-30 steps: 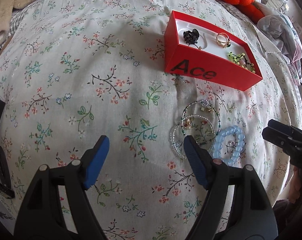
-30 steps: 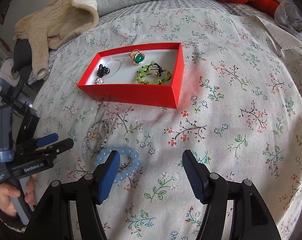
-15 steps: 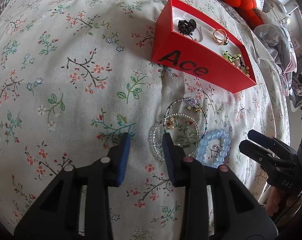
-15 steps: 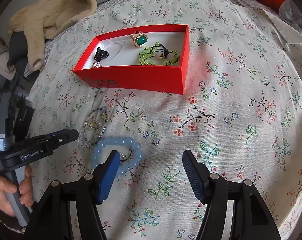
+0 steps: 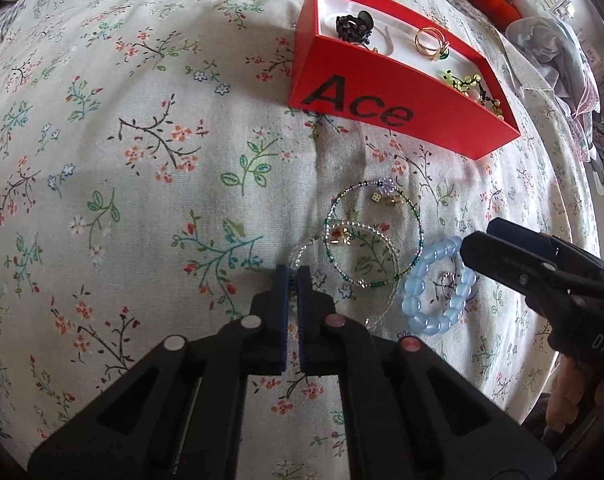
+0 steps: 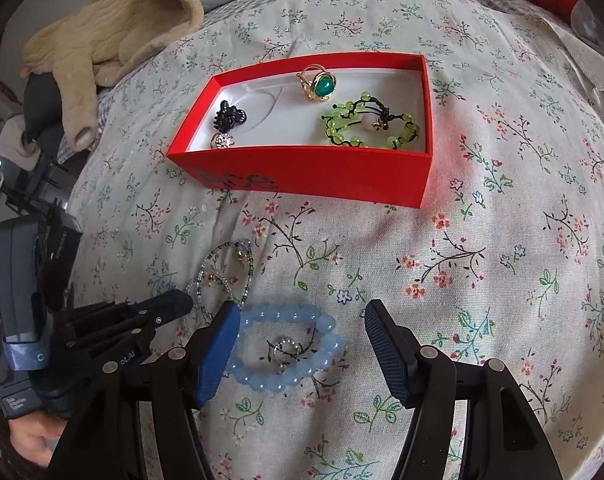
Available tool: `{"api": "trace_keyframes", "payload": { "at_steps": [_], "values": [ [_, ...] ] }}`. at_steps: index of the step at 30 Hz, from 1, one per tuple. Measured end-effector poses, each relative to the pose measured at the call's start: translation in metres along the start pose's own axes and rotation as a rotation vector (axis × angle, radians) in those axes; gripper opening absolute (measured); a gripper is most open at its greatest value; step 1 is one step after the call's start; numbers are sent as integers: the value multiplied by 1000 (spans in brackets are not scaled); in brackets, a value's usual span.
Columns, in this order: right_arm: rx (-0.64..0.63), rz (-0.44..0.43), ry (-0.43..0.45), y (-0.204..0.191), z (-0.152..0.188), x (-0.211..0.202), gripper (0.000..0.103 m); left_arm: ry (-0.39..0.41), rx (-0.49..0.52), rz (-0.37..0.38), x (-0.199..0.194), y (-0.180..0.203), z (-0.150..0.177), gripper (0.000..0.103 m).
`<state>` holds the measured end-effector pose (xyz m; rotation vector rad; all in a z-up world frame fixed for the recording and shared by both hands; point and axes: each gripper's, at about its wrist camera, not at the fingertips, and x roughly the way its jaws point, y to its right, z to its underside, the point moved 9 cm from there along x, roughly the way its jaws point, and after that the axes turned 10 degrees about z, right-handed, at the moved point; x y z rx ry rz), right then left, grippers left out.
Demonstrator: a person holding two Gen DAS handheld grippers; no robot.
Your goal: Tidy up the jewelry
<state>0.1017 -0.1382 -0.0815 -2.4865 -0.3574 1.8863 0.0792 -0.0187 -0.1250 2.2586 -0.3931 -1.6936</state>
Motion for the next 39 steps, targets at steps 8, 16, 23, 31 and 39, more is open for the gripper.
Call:
{"api": "trace_keyframes", "payload": {
  "at_steps": [8, 16, 23, 31, 39],
  "values": [
    [27, -71, -23, -31, -8, 17, 37, 2, -4, 10, -7, -9, 7, 5],
    [-26, -33, -60, -46, -2, 33, 13, 1, -4, 12, -7, -9, 7, 5],
    [-15, -46, -44, -37, -3, 23, 6, 18, -12, 11, -18, -19, 8, 4],
    [-14, -78, -11, -34, -4, 3, 5, 57, -20, 15, -40, -26, 5, 4],
    [-20, -77, -26, -35, -3, 7, 16, 67, -42, -29, -44, -39, 8, 4]
  ]
}}
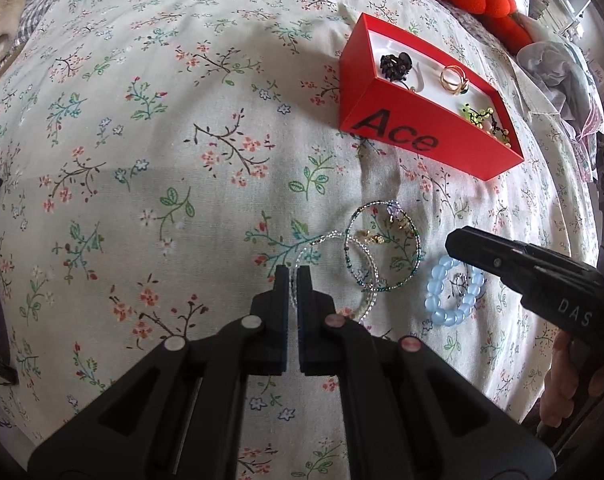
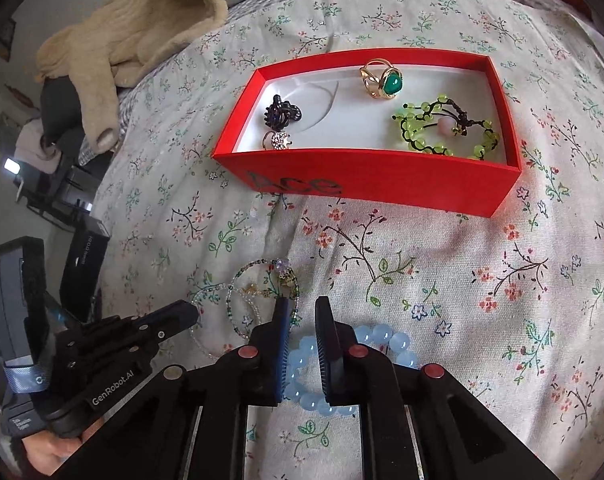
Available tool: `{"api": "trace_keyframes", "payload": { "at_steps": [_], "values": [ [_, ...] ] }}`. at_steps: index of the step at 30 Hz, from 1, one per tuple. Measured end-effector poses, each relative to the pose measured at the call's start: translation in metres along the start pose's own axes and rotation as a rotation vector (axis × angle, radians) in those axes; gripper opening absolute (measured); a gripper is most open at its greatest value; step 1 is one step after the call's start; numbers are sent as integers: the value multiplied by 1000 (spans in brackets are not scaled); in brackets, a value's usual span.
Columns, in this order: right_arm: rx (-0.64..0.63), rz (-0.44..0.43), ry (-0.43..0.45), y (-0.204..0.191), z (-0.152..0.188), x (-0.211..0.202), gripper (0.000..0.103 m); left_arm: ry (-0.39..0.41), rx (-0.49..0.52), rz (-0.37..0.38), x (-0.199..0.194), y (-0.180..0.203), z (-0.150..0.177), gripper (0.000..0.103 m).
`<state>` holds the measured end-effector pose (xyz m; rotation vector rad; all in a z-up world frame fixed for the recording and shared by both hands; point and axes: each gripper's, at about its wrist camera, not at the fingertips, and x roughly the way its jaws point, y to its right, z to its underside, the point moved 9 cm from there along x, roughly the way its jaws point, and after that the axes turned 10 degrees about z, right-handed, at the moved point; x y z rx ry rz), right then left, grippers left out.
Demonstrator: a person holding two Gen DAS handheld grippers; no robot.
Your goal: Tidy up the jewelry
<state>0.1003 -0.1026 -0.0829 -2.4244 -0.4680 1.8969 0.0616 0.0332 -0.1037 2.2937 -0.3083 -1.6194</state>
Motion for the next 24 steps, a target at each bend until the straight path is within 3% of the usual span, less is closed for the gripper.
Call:
{"api": "trace_keyframes", "payload": {
  "at_steps": [7, 9, 13, 14, 17, 24],
  "values": [
    [-63, 4, -33, -19, 7, 14, 30, -8, -9, -4, 1, -5, 1, 4],
    [-72, 1, -38, -24, 8, 17, 41, -18, -11, -12, 6, -5, 1, 4],
    [-111, 61, -22, -31, 11, 27, 41, -31, -12, -17, 10, -6, 1, 4],
    [-119, 76, -11, -32, 11, 28, 39, -32, -10, -19, 11, -6, 1, 4],
    [-164, 110, -24, -37, 16, 36, 8, -38, -8, -23, 13, -6, 1, 4],
    [-175, 69, 5, -38, 16, 20, 3, -7, -11, 2, -1, -5, -3, 4]
  ]
}}
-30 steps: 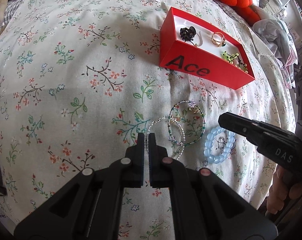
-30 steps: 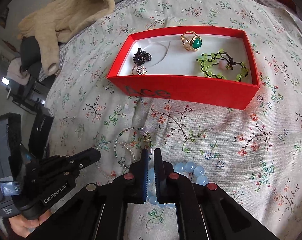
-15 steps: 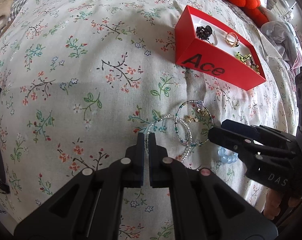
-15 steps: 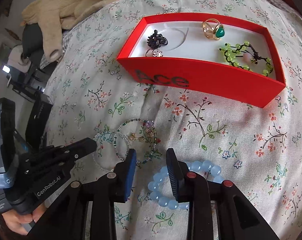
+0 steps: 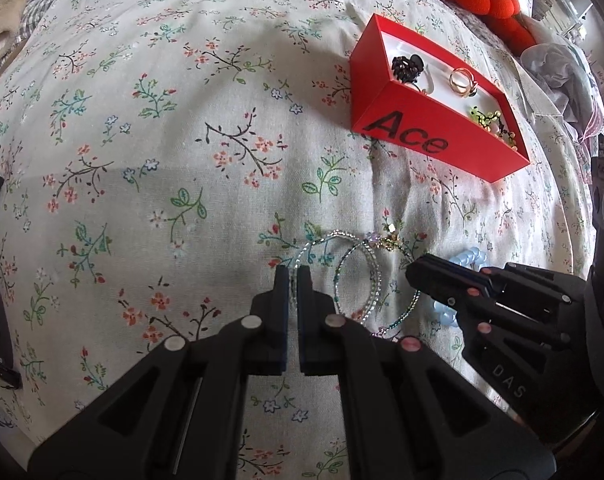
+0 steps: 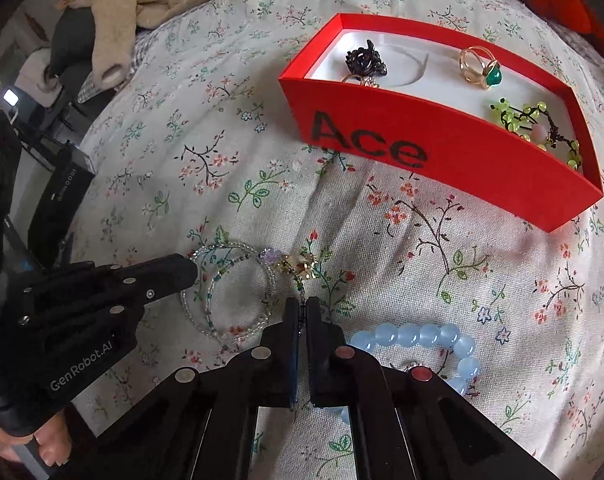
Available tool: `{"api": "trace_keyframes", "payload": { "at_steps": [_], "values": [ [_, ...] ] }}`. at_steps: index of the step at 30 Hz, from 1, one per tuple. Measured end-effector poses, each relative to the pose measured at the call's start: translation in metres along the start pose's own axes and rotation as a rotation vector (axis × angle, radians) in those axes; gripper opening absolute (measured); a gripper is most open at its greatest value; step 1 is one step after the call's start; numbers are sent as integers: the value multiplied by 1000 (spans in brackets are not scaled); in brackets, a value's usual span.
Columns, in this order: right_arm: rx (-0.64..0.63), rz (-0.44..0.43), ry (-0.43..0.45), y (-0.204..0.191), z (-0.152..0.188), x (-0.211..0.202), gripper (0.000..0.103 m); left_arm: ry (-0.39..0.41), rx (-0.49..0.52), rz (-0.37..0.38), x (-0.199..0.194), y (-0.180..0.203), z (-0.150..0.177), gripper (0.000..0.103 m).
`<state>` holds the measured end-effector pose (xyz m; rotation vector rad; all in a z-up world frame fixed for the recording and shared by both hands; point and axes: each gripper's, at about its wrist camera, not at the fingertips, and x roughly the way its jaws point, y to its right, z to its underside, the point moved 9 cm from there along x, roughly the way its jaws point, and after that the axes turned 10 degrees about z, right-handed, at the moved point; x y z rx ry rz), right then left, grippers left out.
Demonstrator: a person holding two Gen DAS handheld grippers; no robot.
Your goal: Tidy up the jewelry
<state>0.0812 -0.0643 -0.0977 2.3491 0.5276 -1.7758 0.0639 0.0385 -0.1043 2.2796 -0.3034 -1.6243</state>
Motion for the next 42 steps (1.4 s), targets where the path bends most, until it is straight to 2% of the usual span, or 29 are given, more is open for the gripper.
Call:
{"api": "trace_keyframes", "payload": {
  "at_steps": [7, 18, 22, 28, 35, 42],
  "values": [
    [25, -42, 37, 6, -4, -22, 3, 42, -28, 13, -16, -7, -6, 4],
    [75, -98, 145, 15, -24, -69, 3, 156, -14, 86, -52, 15, -29, 4],
    [116, -103, 179, 29, -32, -80, 3, 200, -5, 93, -61, 21, -41, 4],
    [188, -108, 242, 59, -51, -99, 3, 265, 13, 147, -70, 43, -61, 4],
    [278, -124, 291, 91, -72, -109, 3, 328, 36, 225, -71, 76, -85, 4],
    [328, -134, 331, 109, -85, -112, 3, 343, 63, 298, -52, 104, -101, 4]
  ]
}}
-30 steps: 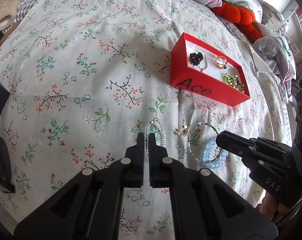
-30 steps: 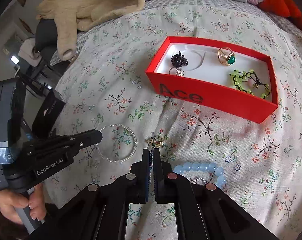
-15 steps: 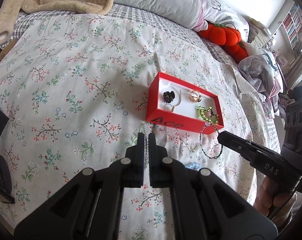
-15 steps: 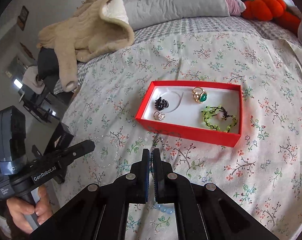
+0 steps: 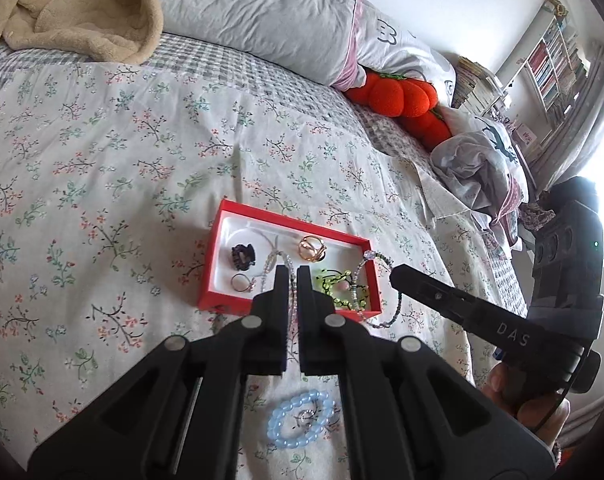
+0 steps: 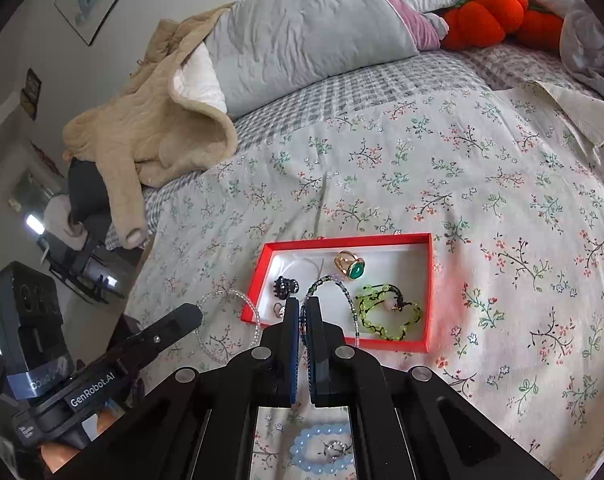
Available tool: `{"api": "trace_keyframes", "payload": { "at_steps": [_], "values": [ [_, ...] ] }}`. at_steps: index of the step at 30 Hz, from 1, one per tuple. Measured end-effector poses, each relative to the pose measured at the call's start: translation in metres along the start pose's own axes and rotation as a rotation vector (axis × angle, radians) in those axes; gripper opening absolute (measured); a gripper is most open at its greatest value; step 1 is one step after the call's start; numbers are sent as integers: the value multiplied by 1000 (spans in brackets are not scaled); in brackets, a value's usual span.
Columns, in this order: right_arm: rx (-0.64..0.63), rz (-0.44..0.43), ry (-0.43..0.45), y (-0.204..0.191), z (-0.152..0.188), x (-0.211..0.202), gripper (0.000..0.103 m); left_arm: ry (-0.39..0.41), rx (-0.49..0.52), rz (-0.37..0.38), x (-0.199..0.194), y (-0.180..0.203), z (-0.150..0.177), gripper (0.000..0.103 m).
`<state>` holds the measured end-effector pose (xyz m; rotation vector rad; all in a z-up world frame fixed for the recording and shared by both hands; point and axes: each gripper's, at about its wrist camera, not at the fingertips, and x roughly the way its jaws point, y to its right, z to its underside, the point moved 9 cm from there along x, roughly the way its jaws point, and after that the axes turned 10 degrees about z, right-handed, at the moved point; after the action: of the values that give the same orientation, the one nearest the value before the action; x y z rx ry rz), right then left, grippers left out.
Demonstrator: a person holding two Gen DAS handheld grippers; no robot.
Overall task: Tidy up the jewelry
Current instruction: 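Carry both held bangles over the red Ace box with both grippers, then open both grippers to drop the bangles into the red box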
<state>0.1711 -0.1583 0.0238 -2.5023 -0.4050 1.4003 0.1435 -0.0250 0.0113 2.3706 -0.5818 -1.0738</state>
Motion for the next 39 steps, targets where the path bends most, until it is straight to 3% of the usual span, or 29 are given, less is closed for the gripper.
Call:
{"api": "trace_keyframes", "payload": {
  "at_steps": [7, 9, 20, 28, 36, 39],
  "values": [
    [45, 10, 19, 16, -10, 6, 3, 8, -47, 132, 25, 14, -2, 4],
    [49, 19, 20, 20, -12, 9, 3, 8, -49, 139, 32, 13, -2, 4],
    [44, 39, 2, 25, -11, 24, 3, -49, 3, -101, 56, -35, 12, 4],
    [41, -10, -3, 10, -11, 28, 3, -16, -4, -128, 55, -44, 8, 3],
    [51, 9, -32, 20, -7, 37, 5, -10, -30, -108, 55, -44, 6, 4],
    [45, 7, -45, 19, -4, 35, 6, -14, -15, -110, 52, -38, 5, 14]
  ]
}}
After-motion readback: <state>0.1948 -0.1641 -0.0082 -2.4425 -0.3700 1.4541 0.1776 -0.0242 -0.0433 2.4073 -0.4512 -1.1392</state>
